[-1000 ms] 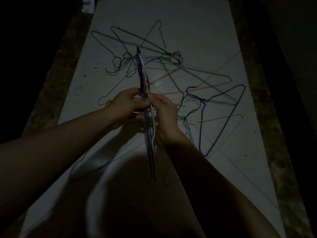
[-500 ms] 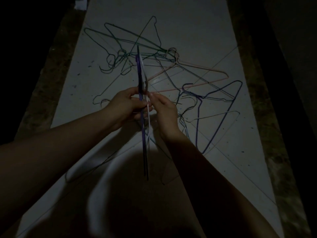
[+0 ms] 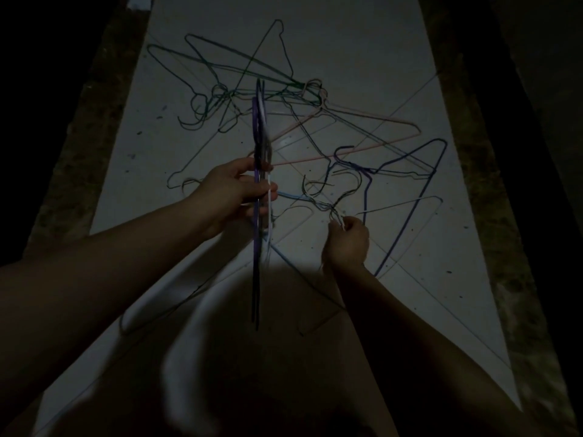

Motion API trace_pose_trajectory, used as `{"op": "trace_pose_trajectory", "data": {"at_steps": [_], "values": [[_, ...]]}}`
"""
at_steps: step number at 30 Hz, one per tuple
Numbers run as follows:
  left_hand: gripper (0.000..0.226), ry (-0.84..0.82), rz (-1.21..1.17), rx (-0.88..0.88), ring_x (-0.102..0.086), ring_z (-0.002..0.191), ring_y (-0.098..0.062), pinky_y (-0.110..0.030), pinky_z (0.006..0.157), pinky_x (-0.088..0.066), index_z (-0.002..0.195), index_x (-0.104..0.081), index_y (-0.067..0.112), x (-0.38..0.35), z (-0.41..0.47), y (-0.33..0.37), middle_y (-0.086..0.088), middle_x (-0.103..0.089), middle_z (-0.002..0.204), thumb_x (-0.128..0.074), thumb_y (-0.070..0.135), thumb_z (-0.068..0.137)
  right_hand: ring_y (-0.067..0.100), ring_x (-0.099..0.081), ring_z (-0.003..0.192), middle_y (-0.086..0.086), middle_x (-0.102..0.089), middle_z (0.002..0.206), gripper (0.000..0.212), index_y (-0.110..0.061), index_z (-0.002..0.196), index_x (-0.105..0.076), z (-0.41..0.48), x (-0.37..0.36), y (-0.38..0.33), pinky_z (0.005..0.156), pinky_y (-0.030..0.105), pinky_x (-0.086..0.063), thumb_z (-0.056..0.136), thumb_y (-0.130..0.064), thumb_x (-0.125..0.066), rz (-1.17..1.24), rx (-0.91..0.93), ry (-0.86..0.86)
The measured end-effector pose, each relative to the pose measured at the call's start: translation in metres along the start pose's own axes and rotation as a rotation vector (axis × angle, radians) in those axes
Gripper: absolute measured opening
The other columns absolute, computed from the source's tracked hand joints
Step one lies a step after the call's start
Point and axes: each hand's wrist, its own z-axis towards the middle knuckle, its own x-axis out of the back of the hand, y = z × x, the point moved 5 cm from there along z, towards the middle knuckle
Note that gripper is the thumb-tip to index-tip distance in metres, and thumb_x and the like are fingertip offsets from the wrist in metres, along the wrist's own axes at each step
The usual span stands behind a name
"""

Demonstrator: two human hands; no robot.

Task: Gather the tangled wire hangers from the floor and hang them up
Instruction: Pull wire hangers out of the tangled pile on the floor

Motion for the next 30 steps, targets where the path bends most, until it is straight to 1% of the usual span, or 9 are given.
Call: {"op": "trace_pose_trajectory", "data": {"at_steps": [4, 6, 12, 15, 19, 22, 24, 27, 30], "values": [[0.024, 0.022, -0.023, 0.000, -0.068, 0.065, -0.005, -0.021, 0.055, -0.054, 0.107, -0.059, 0.016, 0.004, 0.000, 0.001, -0.003, -0.067, 0.080, -0.054, -0.001, 0.090, 0.017, -0.057, 0.080, 0.003, -0.063, 0.087, 0.021, -0.006, 0.098, -0.065, 0.005, 0.006, -0.006, 0.068, 0.022, -0.038, 0.093, -0.025, -0.056, 0.138, -0.048, -0.008], [0.023, 0.038, -0.013, -0.001, -0.068, 0.065, -0.005, -0.020, 0.054, -0.053, 0.107, -0.059, 0.016, 0.009, 0.001, 0.002, -0.003, -0.067, 0.081, -0.055, 0.001, 0.090, 0.014, -0.055, 0.077, 0.003, -0.062, 0.083, 0.021, -0.005, 0.094, -0.067, 0.004, 0.006, -0.007, 0.069, 0.020, -0.036, 0.092, -0.023, -0.058, 0.204, -0.076, -0.014], [0.021, 0.071, 0.012, -0.013, -0.067, 0.068, -0.006, -0.023, 0.059, -0.057, 0.098, -0.060, 0.020, 0.019, 0.003, 0.002, -0.002, -0.066, 0.084, -0.053, 0.002, 0.091, 0.022, -0.061, 0.092, 0.010, -0.068, 0.101, 0.023, -0.002, 0.105, -0.068, 0.004, 0.009, -0.006, 0.075, 0.020, -0.042, 0.093, -0.014, -0.052, 0.227, -0.088, -0.003], [0.021, 0.084, 0.007, -0.021, -0.067, 0.070, -0.006, -0.025, 0.065, -0.057, 0.097, -0.059, 0.020, 0.023, 0.003, 0.002, -0.002, -0.065, 0.085, -0.053, 0.001, 0.091, 0.018, -0.058, 0.082, 0.011, -0.067, 0.092, 0.023, 0.000, 0.103, -0.068, 0.003, 0.015, -0.010, 0.057, 0.017, -0.036, 0.093, -0.013, -0.052, 0.206, -0.014, 0.018], [0.022, 0.077, 0.003, -0.026, -0.067, 0.072, -0.008, -0.026, 0.065, -0.057, 0.107, -0.058, 0.015, 0.022, 0.002, 0.004, -0.004, -0.065, 0.087, -0.052, 0.000, 0.091, 0.019, -0.058, 0.075, 0.011, -0.066, 0.082, 0.019, -0.002, 0.097, -0.069, 0.001, 0.018, -0.018, 0.060, 0.023, -0.039, 0.092, -0.014, -0.055, 0.259, -0.005, 0.021], [0.024, 0.072, -0.004, -0.029, -0.068, 0.069, -0.006, -0.022, 0.062, -0.058, 0.109, -0.058, 0.015, 0.023, 0.001, 0.006, -0.004, -0.066, 0.089, -0.051, 0.000, 0.091, 0.020, -0.057, 0.066, 0.008, -0.064, 0.073, 0.013, -0.009, 0.081, -0.067, -0.002, 0.015, -0.022, 0.061, 0.027, -0.046, 0.089, -0.013, -0.059, 0.416, -0.056, -0.015], [0.023, 0.069, -0.005, -0.029, -0.068, 0.069, -0.006, -0.021, 0.059, -0.056, 0.107, -0.059, 0.016, 0.023, 0.000, 0.007, -0.004, -0.066, 0.089, -0.052, 0.000, 0.091, 0.019, -0.055, 0.063, 0.007, -0.061, 0.068, 0.018, -0.012, 0.072, -0.063, -0.004, 0.018, -0.025, 0.059, 0.026, -0.046, 0.090, -0.012, -0.058, 0.477, -0.062, -0.012], [0.023, 0.077, -0.001, -0.030, -0.066, 0.072, -0.009, -0.020, 0.058, -0.056, 0.107, -0.058, 0.016, 0.022, -0.002, 0.009, -0.005, -0.065, 0.089, -0.051, 0.000, 0.091, 0.013, -0.048, 0.058, 0.004, -0.054, 0.064, 0.018, -0.008, 0.076, -0.060, -0.006, 0.029, -0.034, 0.051, 0.016, -0.041, 0.093, -0.011, -0.055, 0.535, -0.077, 0.024], [0.024, 0.082, 0.014, -0.029, -0.065, 0.075, -0.009, -0.022, 0.062, -0.056, 0.106, -0.058, 0.017, 0.021, -0.003, 0.010, -0.005, -0.065, 0.090, -0.050, -0.001, 0.092, 0.014, -0.050, 0.064, 0.004, -0.057, 0.073, 0.010, -0.006, 0.090, -0.065, -0.006, 0.033, -0.044, 0.056, 0.019, -0.042, 0.093, -0.008, -0.056, 0.679, -0.136, 0.000]]}}
